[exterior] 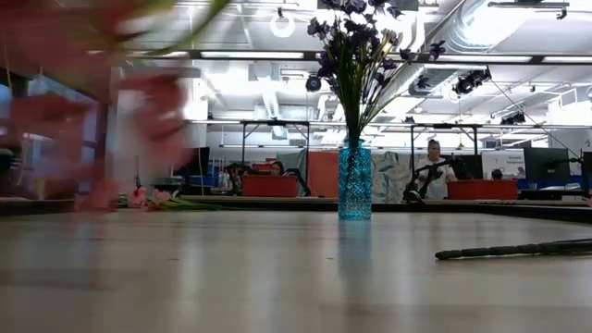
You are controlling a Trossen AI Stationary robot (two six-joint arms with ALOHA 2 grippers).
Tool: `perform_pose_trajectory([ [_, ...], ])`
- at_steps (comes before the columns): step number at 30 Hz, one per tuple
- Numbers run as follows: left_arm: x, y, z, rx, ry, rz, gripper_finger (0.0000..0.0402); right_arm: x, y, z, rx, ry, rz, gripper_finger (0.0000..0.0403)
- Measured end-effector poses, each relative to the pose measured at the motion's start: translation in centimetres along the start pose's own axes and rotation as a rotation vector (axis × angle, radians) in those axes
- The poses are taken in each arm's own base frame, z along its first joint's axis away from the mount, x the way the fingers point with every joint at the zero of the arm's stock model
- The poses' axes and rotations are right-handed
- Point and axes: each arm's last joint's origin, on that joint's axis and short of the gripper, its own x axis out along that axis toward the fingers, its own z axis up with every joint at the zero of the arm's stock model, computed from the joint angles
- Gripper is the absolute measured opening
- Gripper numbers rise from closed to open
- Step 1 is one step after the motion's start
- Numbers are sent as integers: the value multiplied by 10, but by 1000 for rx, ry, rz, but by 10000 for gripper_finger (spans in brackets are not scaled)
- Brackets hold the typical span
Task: Sort flowers into vase by color
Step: Put the middle pink flowers into the green vase
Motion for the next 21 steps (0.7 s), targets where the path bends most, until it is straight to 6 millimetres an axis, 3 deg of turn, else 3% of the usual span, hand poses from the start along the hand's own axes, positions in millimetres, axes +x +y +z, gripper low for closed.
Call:
perform_pose_trajectory([
  [4, 2, 3, -1, 32, -28, 55, 129, -48, -31, -38, 156, -273, 39, 0],
  [6, 5, 5, -2, 46, -45, 98, 129, -60, -41, -60, 224, -440, 132, 0],
  [9, 13, 10, -6, 83, -48, 158, 129, -52, -51, -86, 290, -712, 272, 0],
  [12, 27, 19, -17, 108, -8, 231, 129, -39, -59, -97, 270, -1046, 348, 0],
  [16, 49, 36, -38, 140, 77, 328, 129, -36, -73, -90, 206, -1429, 363, 0],
  [21, 73, 56, -73, 150, 221, 398, 129, -43, -72, -50, -4, -1601, 381, 0],
])
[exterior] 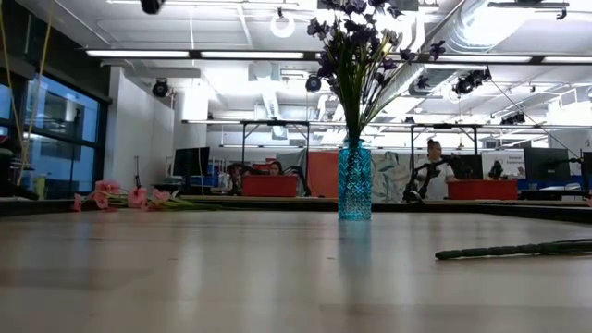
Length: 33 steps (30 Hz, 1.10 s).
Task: Sort flowers into vase by color
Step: Put the middle pink flowers into the green vase
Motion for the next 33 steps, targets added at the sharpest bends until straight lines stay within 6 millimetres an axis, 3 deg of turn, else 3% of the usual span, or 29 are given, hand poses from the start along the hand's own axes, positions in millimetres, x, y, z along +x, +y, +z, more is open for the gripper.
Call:
perform_pose_trajectory([
  [7, 28, -20, -18, 83, -66, -139, 129, 50, -17, -7, -138, 101, 13, 0],
  [15, 28, -39, -25, 257, -190, -164, 129, 94, -35, -14, -135, 135, 57, 0],
  [24, 24, -45, -29, 349, -201, -131, 184, 122, -36, -29, -132, 154, 55, 0],
  [33, 23, -48, -25, 337, -229, -154, 227, 135, -37, -36, -140, 193, 32, 0],
])
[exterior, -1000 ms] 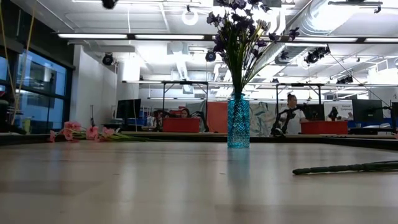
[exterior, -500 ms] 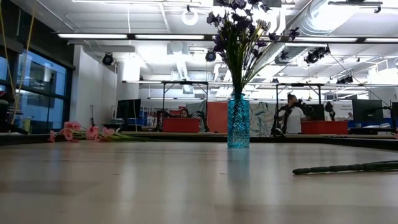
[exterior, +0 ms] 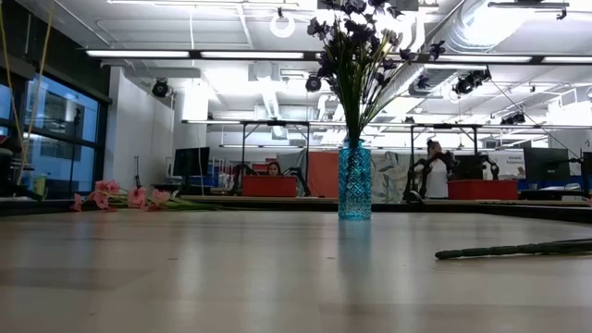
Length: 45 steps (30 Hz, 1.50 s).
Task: Sort flowers into vase by color
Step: Put the middle pink flowers into the green vase
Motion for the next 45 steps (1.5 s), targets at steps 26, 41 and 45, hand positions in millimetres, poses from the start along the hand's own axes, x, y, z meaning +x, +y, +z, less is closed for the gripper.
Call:
perform_pose_trajectory([
  [26, 1, -2, 5, 107, -25, -29, 125, -1, -3, -8, 19, 51, -37, 0],
  [41, 1, -2, 5, 155, -28, -31, 29, -1, -5, -9, 16, 64, -47, 0],
  [45, 1, -1, 5, 156, -28, -21, 8, -1, -5, -9, 13, 64, -47, 0],
])
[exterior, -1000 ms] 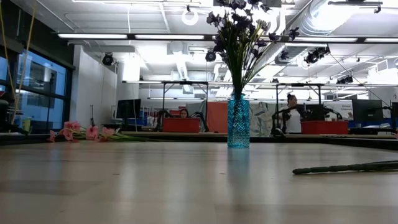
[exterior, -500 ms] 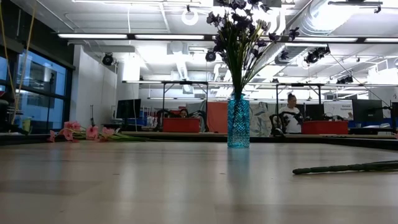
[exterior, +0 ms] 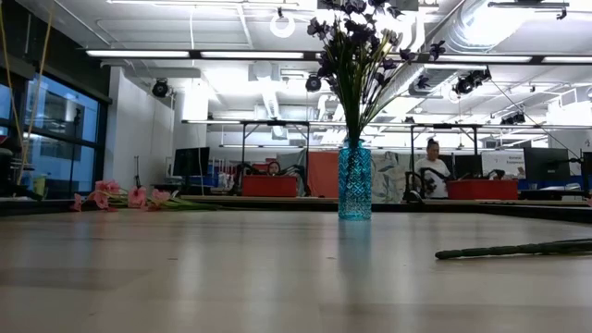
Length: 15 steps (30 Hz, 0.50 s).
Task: Sort flowers into vase by color
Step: Put the middle pink flowers into the green vase
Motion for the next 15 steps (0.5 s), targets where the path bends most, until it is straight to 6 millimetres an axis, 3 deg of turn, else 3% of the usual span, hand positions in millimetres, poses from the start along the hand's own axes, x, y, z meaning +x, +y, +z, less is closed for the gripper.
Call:
perform_pose_trajectory([
  [5, -5, 3, 4, 10, 20, 21, 4, -1, -3, 4, 46, 4, -10, 26],
  [15, -55, 18, 21, -20, 273, 44, 1, -15, 7, 36, 44, 104, -18, 206],
])
